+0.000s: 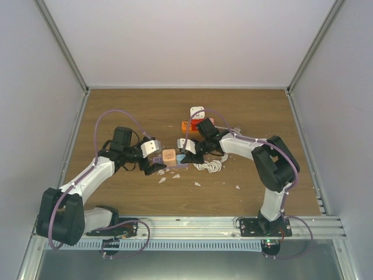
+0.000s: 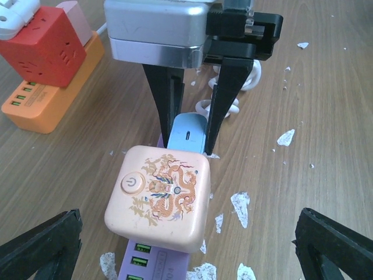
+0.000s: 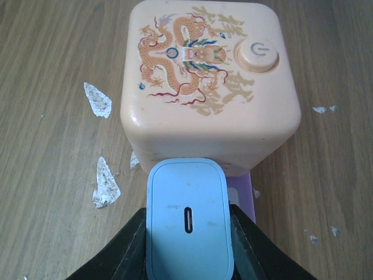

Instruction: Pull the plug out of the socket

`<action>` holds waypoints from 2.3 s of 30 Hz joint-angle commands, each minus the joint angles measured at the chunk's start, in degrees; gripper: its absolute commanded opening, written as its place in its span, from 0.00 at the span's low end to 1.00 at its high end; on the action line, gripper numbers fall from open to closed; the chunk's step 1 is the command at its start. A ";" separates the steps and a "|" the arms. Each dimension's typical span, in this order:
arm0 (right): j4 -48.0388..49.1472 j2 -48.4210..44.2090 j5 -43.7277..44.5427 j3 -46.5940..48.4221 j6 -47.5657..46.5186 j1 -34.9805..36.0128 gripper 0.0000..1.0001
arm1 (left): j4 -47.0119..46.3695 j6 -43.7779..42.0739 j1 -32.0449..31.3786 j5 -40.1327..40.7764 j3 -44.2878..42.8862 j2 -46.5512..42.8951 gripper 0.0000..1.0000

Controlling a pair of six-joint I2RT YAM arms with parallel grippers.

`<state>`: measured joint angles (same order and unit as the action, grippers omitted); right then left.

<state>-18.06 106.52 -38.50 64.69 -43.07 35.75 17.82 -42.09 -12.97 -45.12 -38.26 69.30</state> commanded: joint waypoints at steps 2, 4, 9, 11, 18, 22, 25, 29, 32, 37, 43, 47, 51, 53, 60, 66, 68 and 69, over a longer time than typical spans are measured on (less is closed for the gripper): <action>-0.82 -1.19 -0.33 -1.05 -0.74 0.53 0.22 | 0.38 -3.82 0.05 -2.18 1.08 1.86 0.98; -1.14 -2.20 0.21 -2.32 -0.91 0.47 0.19 | 0.14 -4.62 -0.23 -2.22 1.58 2.38 0.97; -1.05 -6.07 1.29 -6.81 -1.23 0.47 0.14 | -1.07 -5.14 -1.82 -2.29 2.26 2.68 0.96; -1.25 -7.48 1.77 -8.54 -1.23 0.55 0.13 | -1.93 -5.05 -2.65 -2.29 2.38 2.92 0.96; 0.75 -12.41 3.09 -15.13 -0.92 0.48 0.10 | -4.26 -5.05 -7.70 0.17 1.68 6.11 0.95; 3.47 -12.67 3.60 -16.95 -0.68 0.46 0.10 | -4.52 -4.63 -9.78 -0.03 0.03 8.85 0.93; 4.07 -12.37 4.14 -17.19 -0.68 0.47 0.09 | -5.04 -4.51 -11.79 0.81 -0.61 10.60 0.91; 4.47 -12.75 3.85 -17.48 -0.82 0.47 0.09 | -6.86 -3.86 -13.91 2.50 -0.35 11.91 0.89; 4.62 -13.15 3.74 -17.87 -1.05 0.44 0.09 | -8.43 -4.41 -14.71 3.62 0.28 12.32 0.87; 3.85 -13.09 3.72 -17.71 -1.48 0.42 0.09 | -9.57 -5.77 -15.01 3.14 -0.26 13.11 0.80; 3.13 -12.32 3.81 -17.09 -1.75 0.06 0.09 | -10.71 -6.82 -15.94 3.21 -0.46 14.46 0.66; 2.06 -11.26 3.52 -16.17 -1.84 -0.30 0.08 | -11.86 -6.39 -15.87 2.45 0.19 13.66 0.54; 0.67 -10.72 3.47 -15.12 -1.54 -0.69 0.07 | -10.16 -6.09 -15.35 0.76 -0.89 13.08 0.46; 0.16 -10.55 3.37 -14.72 -1.49 -0.81 0.07 | -9.40 -5.55 -14.61 -0.91 -1.74 12.85 0.43; -0.19 -9.76 4.25 -14.33 -1.55 -0.94 0.07 | -7.27 -4.12 -12.26 -6.82 -4.18 12.84 0.37; -0.13 -9.34 5.34 -14.34 -1.49 -1.02 0.06 | -5.54 -3.89 -11.90 -8.94 -4.99 13.79 0.35; -0.24 -9.02 5.54 -14.21 -1.50 -1.01 0.07 | -5.97 -3.76 -11.90 -8.84 -4.78 13.47 0.34; -0.36 -8.80 5.54 -14.18 -1.49 -1.03 0.06 | -6.39 -3.73 -11.90 -8.61 -4.54 13.16 0.34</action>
<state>-15.84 95.20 -38.46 50.46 -43.99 35.18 13.47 -46.48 -24.69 -44.36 -40.73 83.96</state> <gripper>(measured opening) 0.291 0.616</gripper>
